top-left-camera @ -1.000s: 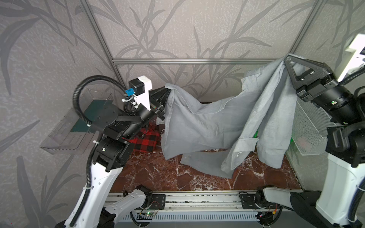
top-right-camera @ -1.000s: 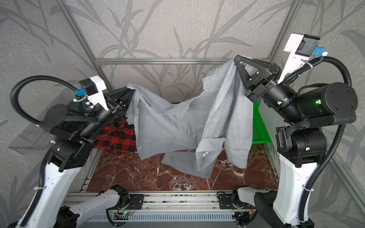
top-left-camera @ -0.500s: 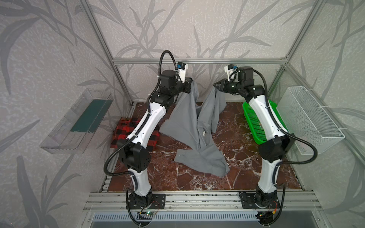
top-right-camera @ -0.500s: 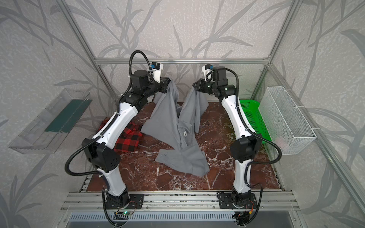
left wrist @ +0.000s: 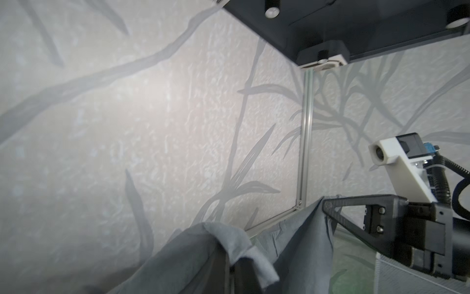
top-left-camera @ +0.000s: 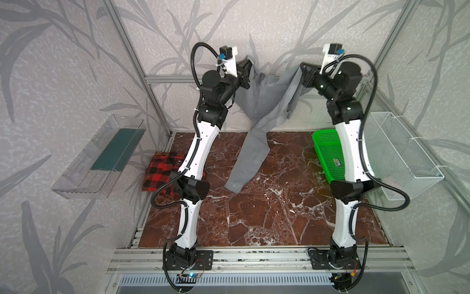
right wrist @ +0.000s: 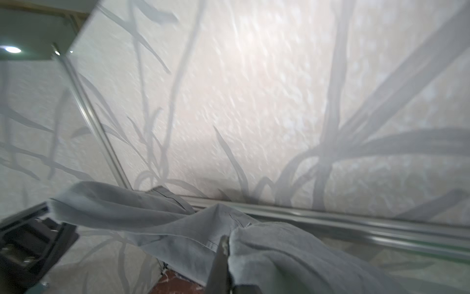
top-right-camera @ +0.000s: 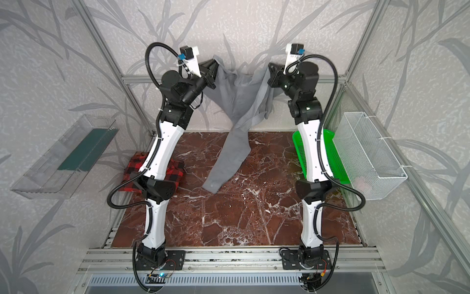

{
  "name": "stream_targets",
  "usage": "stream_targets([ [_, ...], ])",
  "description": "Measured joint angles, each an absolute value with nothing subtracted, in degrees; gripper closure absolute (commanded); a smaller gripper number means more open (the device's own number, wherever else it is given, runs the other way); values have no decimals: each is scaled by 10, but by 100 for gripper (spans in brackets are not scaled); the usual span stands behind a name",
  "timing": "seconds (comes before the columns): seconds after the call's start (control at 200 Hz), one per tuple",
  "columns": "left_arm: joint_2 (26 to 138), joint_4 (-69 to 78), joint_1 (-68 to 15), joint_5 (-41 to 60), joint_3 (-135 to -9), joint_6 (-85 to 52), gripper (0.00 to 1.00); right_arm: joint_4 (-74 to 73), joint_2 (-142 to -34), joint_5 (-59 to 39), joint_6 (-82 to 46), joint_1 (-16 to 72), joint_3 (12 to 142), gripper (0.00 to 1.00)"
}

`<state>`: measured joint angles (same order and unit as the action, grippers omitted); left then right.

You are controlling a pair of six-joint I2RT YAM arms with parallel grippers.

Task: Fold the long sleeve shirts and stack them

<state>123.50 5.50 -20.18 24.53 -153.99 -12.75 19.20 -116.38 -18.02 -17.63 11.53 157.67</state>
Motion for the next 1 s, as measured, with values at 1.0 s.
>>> stream_targets([
  [1.0, 360, 245, -337, 94, -291, 37, 100, -99, -550, -414, -256, 266, 559, 100],
])
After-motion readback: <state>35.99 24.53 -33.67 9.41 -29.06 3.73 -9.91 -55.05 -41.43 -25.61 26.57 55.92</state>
